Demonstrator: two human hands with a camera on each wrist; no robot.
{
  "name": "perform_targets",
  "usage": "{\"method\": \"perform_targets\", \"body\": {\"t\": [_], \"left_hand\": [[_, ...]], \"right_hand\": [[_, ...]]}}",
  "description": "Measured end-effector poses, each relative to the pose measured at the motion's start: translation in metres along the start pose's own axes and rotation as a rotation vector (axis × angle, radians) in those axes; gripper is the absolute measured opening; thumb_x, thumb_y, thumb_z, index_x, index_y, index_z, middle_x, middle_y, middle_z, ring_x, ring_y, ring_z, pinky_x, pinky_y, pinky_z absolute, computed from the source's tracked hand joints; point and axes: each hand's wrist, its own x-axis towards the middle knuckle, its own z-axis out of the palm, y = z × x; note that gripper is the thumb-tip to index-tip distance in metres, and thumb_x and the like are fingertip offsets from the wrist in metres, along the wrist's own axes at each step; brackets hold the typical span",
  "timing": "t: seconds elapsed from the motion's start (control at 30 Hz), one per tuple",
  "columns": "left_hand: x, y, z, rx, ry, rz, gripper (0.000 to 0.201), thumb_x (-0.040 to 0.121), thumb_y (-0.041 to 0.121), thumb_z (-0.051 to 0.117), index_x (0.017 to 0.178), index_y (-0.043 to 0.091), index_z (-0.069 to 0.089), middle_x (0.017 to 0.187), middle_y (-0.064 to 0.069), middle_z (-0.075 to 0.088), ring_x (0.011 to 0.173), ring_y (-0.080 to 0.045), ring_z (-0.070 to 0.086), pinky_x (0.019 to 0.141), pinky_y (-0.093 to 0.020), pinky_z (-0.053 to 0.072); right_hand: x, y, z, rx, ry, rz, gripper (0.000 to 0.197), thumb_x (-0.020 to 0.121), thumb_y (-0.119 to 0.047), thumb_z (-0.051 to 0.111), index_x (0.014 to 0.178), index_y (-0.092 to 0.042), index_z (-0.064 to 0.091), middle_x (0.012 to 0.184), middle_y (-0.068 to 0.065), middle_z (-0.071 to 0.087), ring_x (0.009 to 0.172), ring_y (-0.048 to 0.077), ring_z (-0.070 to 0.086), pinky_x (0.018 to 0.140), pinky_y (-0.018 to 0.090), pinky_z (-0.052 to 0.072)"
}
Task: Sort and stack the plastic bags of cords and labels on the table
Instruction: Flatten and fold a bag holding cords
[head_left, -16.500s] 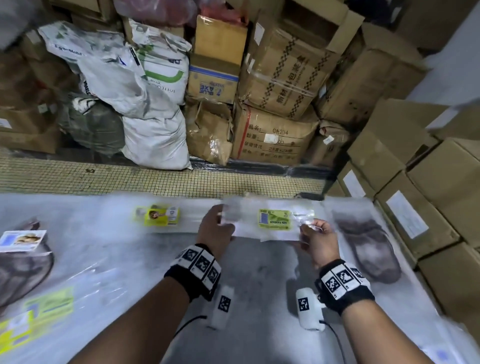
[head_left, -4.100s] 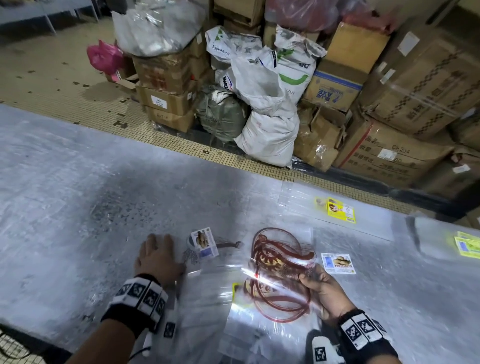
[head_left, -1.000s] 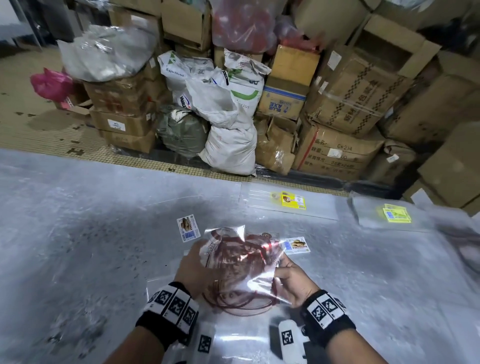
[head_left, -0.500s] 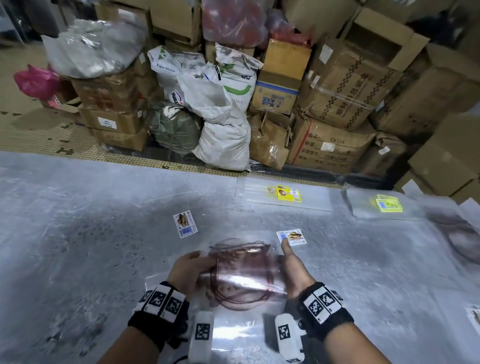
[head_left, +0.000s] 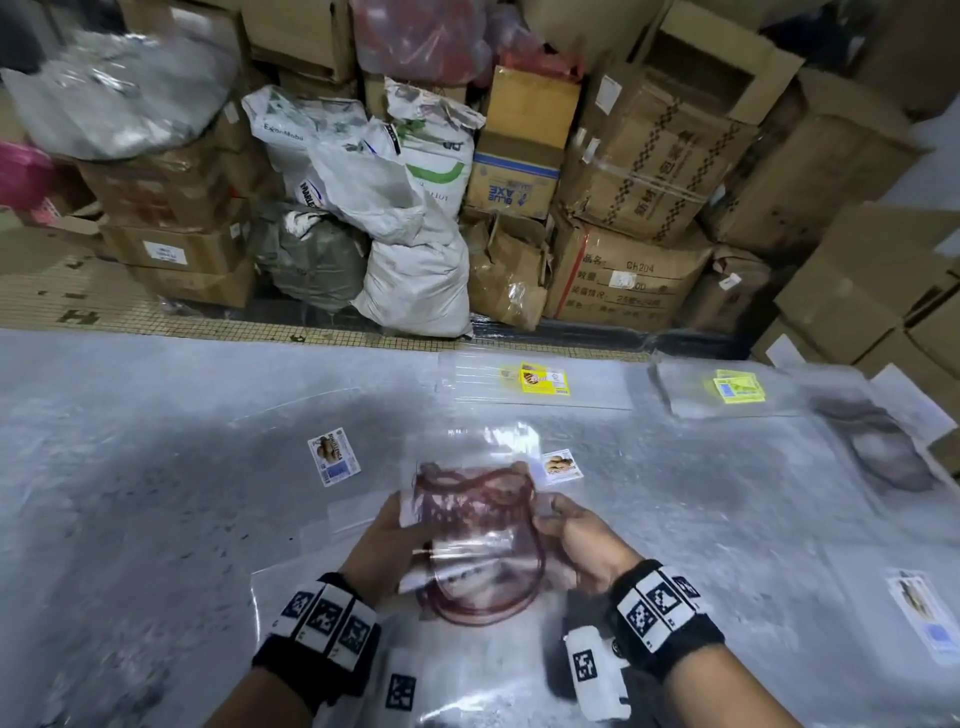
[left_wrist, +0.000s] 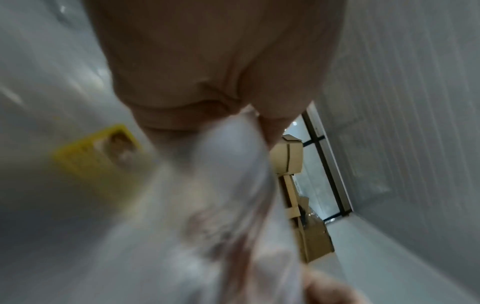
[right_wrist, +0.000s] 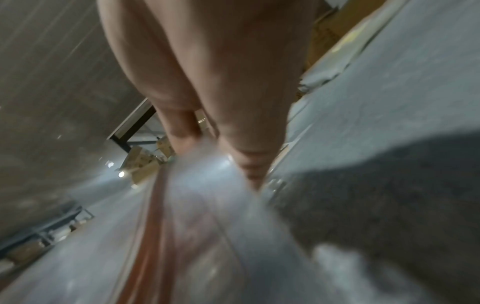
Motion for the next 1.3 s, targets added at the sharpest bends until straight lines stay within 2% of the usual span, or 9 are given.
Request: {"method": "perform_targets", "body": {"t": [0.13,0.37,0.47,0.63,0.73,0.8,0.9,1.13,1.3], "left_hand": [[0.003,0.009,0.029,0.060,-0.036,0.045,0.060,0.087,-0.011,0.055,0.119,0.039,0.052,0.099,-0.011,0.074,0.089,-0.034,0.071,0.066,-0.040,0.056],[0.029,0.019,0.113,0.137,-0.202,0.121,0.091,0.090,-0.011,0.054,0.149,0.048,0.017,0.139,-0.009,0.054,0.093,-0.027,0.071,0.091,-0.050,0.049],[0.049,0.017,0.171,0.155,-0.246,0.109,0.080,0.085,-0.007,0.064,0.142,0.036,0.030,0.122,-0.002,0.067,0.086,-0.019,0.071,0.078,-0.033,0.052],[0.086,-0.004,0.292,0.269,-0.310,-0.006,0.066,0.077,0.008,0.074,0.122,0.044,0.041,0.077,0.003,0.067,0.060,-0.012,0.061,0.056,-0.033,0.054],[0.102,-0.011,0.369,0.305,-0.392,-0.046,0.060,0.085,-0.002,0.065,0.124,0.037,0.040,0.076,-0.006,0.066,0.055,-0.016,0.060,0.048,-0.028,0.049],[0.113,-0.017,0.421,0.283,-0.429,-0.075,0.054,0.085,-0.013,0.057,0.121,0.027,0.046,0.084,-0.013,0.071,0.059,-0.020,0.067,0.047,-0.029,0.052],[0.125,-0.019,0.493,0.213,-0.494,-0.090,0.056,0.082,-0.023,0.051,0.124,0.014,0.050,0.098,-0.021,0.072,0.075,-0.031,0.072,0.056,-0.037,0.059],[0.189,0.015,0.599,0.347,-0.402,0.224,0.097,0.086,-0.014,0.057,0.141,0.053,0.014,0.090,-0.013,0.065,0.048,-0.011,0.058,0.039,-0.022,0.041],[0.251,-0.028,0.625,0.376,-0.245,0.082,0.085,0.079,-0.009,0.064,0.150,0.017,0.025,0.114,-0.022,0.063,0.091,-0.031,0.063,0.069,-0.036,0.055]], "right_hand": [[-0.001,-0.004,-0.022,-0.022,0.051,-0.062,0.034,0.098,0.010,0.040,0.120,-0.010,0.056,0.114,0.025,0.067,0.101,0.040,0.065,0.090,0.048,0.053],[-0.023,-0.040,-0.105,0.165,0.079,-0.194,0.046,0.099,0.006,0.042,0.127,-0.027,0.059,0.112,0.034,0.065,0.082,0.039,0.066,0.065,0.043,0.052],[-0.038,-0.063,-0.162,0.245,0.104,-0.184,0.048,0.099,0.012,0.037,0.131,-0.019,0.055,0.107,0.034,0.065,0.055,0.029,0.070,0.046,0.034,0.056],[-0.059,-0.100,-0.288,0.265,0.144,-0.188,0.050,0.095,0.013,0.041,0.136,-0.014,0.052,0.111,0.033,0.067,0.075,0.034,0.072,0.078,0.048,0.058],[-0.075,-0.122,-0.370,0.132,0.222,-0.175,0.040,0.098,0.010,0.040,0.132,-0.007,0.053,0.119,0.033,0.064,0.088,0.038,0.071,0.071,0.039,0.063],[-0.082,-0.132,-0.423,-0.029,0.215,-0.158,0.038,0.100,0.004,0.045,0.135,-0.008,0.053,0.119,0.026,0.067,0.105,0.041,0.067,0.085,0.046,0.058],[-0.090,-0.153,-0.487,-0.096,0.270,-0.088,0.031,0.101,0.001,0.047,0.129,-0.007,0.057,0.100,0.021,0.068,0.073,0.025,0.071,0.056,0.032,0.057],[-0.097,-0.253,-0.562,-0.074,0.242,-0.527,0.045,0.096,0.004,0.050,0.127,-0.028,0.055,0.113,-0.001,0.073,0.102,0.021,0.071,0.071,0.029,0.057],[-0.017,-0.224,-0.623,-0.377,0.306,-0.427,0.039,0.092,0.006,0.054,0.113,-0.026,0.060,0.103,0.001,0.067,0.099,0.019,0.063,0.090,0.037,0.054]]}}
